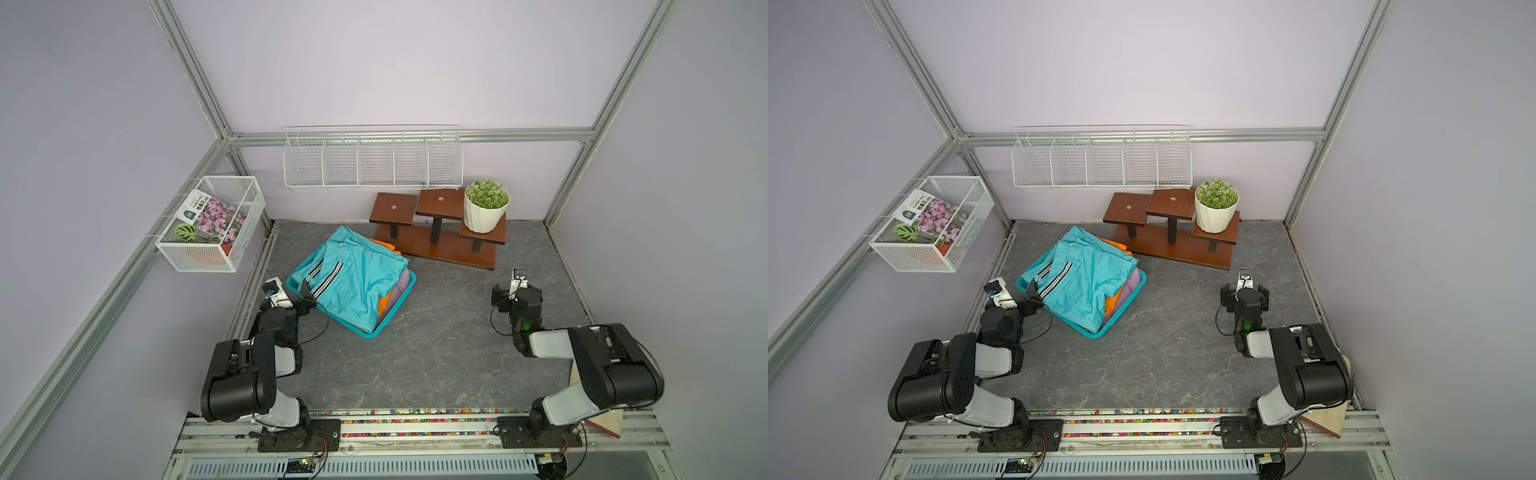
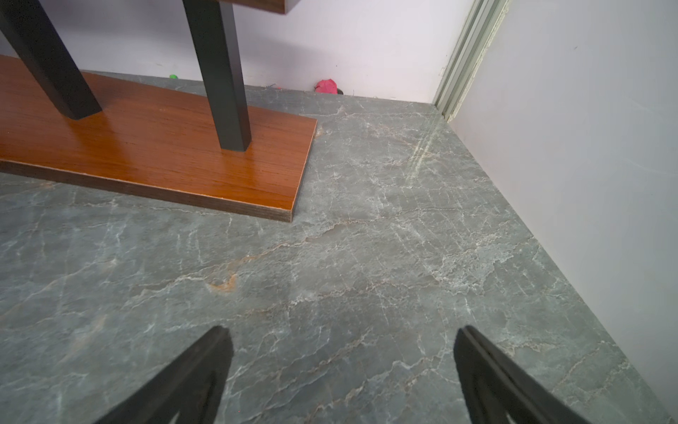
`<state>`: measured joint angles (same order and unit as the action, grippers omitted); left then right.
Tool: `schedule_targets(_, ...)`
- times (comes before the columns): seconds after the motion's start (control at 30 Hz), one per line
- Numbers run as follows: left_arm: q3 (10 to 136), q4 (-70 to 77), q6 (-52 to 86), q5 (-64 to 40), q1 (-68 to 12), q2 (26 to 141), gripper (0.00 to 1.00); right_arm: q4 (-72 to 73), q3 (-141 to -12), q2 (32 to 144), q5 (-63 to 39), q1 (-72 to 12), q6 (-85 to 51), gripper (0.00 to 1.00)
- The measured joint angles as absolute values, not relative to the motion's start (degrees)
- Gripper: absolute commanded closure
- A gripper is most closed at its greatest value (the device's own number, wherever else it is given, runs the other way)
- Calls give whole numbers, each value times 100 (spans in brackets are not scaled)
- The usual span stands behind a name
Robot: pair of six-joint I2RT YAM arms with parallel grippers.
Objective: Put the folded long pants in the basket
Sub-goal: Reset both arms
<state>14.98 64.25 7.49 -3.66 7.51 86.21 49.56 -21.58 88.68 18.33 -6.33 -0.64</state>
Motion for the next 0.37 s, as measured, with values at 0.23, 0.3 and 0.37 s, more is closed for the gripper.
schedule_targets(0.23,2086,5581,397,-674,609,8624,0,4877,-2163,8864,1815,-633,-64,1)
schedule_targets(0.3,2086,5494,379,-685,609,8624,0,4823,-2176,8864,1782,-622,-69,1)
schedule_targets(0.37,2088,5474,377,-696,609,8624,0,4803,-2185,8864,1765,-600,-84,1)
